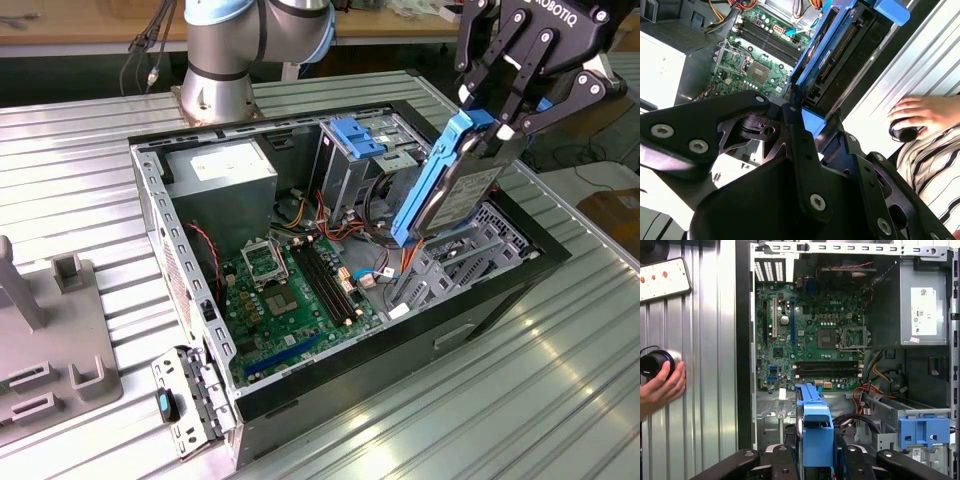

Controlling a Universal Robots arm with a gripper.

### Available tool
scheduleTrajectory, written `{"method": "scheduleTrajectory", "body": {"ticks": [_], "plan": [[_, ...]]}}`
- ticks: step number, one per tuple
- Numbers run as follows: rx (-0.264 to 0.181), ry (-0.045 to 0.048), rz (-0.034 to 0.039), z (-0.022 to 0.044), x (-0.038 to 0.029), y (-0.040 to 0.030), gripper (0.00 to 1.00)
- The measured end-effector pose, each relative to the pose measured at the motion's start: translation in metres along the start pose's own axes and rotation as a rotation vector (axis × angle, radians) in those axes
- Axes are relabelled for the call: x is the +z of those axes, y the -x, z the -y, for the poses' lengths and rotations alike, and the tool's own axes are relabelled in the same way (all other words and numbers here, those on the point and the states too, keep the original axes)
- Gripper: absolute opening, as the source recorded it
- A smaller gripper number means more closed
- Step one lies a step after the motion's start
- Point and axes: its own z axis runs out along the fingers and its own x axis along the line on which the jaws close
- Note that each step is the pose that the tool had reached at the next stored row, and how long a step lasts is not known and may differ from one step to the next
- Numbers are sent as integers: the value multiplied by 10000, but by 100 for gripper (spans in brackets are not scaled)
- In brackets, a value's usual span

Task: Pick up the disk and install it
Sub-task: 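Pick up the disk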

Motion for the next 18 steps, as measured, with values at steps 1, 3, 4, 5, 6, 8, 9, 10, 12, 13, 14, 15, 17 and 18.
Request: {"method": "scheduleTrajectory", "body": {"ticks": [1,3,4,5,6,8,9,10,12,13,14,15,17,18], "plan": [[0,0,-1,5,0,0,36],[0,0,0,15,0,0,36],[0,0,0,21,0,0,36],[0,0,-1,37,0,0,36],[0,1,-1,57,1,0,36],[1,0,-1,122,1,1,36],[0,0,-1,147,1,2,36],[2,-1,0,147,1,2,36],[0,0,-1,161,1,2,36],[1,0,0,162,1,2,36],[0,0,0,162,1,2,36],[1,0,-1,163,1,2,36],[0,0,0,163,1,2,36],[0,0,-1,164,1,2,36]]}}
